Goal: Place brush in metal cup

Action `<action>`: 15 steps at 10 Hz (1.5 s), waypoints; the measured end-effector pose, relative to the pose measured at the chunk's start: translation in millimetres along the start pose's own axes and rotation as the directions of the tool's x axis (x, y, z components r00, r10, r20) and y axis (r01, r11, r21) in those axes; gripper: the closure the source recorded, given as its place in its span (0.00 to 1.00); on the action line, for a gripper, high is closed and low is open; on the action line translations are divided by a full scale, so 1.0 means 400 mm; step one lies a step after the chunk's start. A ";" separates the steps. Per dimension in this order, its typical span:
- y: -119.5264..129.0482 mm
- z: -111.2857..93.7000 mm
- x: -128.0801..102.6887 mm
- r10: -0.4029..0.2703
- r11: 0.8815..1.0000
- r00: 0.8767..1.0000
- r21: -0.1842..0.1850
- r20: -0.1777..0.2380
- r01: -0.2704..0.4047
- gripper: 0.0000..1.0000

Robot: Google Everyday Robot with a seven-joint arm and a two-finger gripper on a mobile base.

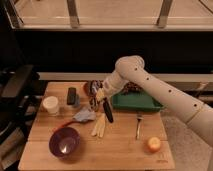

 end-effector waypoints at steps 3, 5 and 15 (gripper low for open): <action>0.004 0.031 -0.013 -0.017 1.000 1.000 -0.008 0.002 0.017 1.00; 0.016 0.085 -0.046 -0.019 1.000 1.000 0.001 0.000 0.019 1.00; 0.087 0.194 -0.089 0.048 0.996 0.998 0.072 -0.050 -0.045 0.82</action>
